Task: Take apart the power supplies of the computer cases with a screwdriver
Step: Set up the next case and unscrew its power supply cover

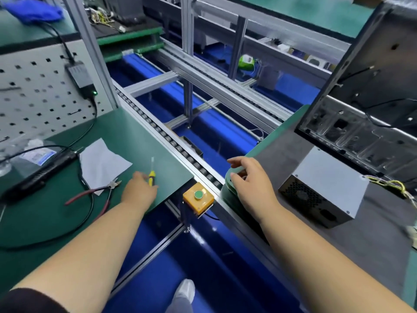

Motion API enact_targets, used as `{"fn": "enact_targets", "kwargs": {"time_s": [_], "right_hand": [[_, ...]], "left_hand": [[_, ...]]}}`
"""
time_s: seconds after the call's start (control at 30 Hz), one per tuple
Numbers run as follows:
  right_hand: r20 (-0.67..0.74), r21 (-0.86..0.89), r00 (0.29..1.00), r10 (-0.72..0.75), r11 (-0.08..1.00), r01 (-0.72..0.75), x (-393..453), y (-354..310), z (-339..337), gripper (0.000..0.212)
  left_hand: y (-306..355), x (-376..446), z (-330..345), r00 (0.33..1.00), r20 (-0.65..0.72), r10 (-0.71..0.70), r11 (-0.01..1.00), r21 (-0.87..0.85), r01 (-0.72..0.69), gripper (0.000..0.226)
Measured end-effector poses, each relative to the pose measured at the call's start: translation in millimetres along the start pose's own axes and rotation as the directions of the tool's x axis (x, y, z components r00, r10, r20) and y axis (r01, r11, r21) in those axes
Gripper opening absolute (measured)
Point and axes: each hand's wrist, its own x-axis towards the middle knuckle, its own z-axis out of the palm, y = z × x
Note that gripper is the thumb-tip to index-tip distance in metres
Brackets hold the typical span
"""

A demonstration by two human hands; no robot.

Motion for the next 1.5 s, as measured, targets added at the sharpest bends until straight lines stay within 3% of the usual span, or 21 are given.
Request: {"fn": "enact_targets", "kwargs": {"time_s": [0.2,0.3,0.4,0.5,0.57,0.63,0.7,0.8,0.93,1.03,1.2,1.5], "right_hand": [[0.133,-0.135,0.972,-0.192,0.968,0.210,-8.3,-30.2,-10.1,0.046],[0.198,-0.226,0.922,-0.332,0.900,0.373,-10.4,-43.5,-24.3,0.064],[0.194,-0.355,0.918,-0.346,0.848,0.395,-14.5,-45.7,-51.1,0.074],[0.042,-0.416,0.942,-0.332,0.852,0.318,-20.7,-38.7,-88.3,0.064],[-0.049,-0.426,0.958,-0.284,0.873,0.237,-24.1,-33.9,-112.3,0.061],[-0.170,-0.372,0.967,-0.191,0.921,0.116,-28.5,-28.0,-133.2,0.052],[-0.329,-0.268,0.940,-0.094,0.964,0.002,-32.9,-19.3,-152.5,0.033],[-0.478,-0.044,0.876,0.055,0.995,-0.087,-41.4,-7.5,-176.9,0.029],[-0.529,0.095,0.831,0.173,0.985,-0.145,-44.2,0.4,-196.2,0.032],[-0.578,0.098,0.793,0.193,0.981,-0.167,-36.0,3.1,-204.4,0.020],[-0.628,0.064,0.749,0.213,0.973,-0.222,-9.9,9.0,-204.4,0.019],[-0.656,0.004,0.720,0.225,0.956,-0.294,48.6,17.8,-205.5,0.017]], "left_hand": [[85.5,-57.5,-17.1,0.955,0.079,0.284,0.883,-0.409,-0.229,0.033],[127.4,-90.4,-21.4,0.914,0.141,0.381,0.817,-0.515,-0.261,0.034],[168.7,-121.8,-20.3,0.847,0.181,0.499,0.765,-0.552,-0.332,0.033],[204.4,-146.0,-13.9,0.770,0.181,0.612,0.696,-0.585,-0.416,0.039],[222.2,-156.9,-8.3,0.678,0.224,0.700,0.623,-0.655,-0.426,0.044],[233.6,-163.4,-2.7,0.570,0.285,0.771,0.568,-0.714,-0.411,0.046],[242.0,-162.9,5.4,0.516,0.298,0.803,0.541,-0.728,-0.422,0.042],[253.0,-154.8,22.1,0.547,0.277,0.790,0.564,-0.677,-0.473,0.030],[266.5,-139.4,42.7,0.583,0.348,0.734,0.647,-0.617,-0.448,0.028],[277.1,-124.6,57.4,0.577,0.384,0.721,0.672,-0.588,-0.450,0.028],[295.7,-98.6,93.1,0.556,0.408,0.724,0.684,-0.527,-0.504,0.029],[356.5,-70.7,155.8,0.416,0.455,0.788,0.609,-0.476,-0.634,0.049]]}}
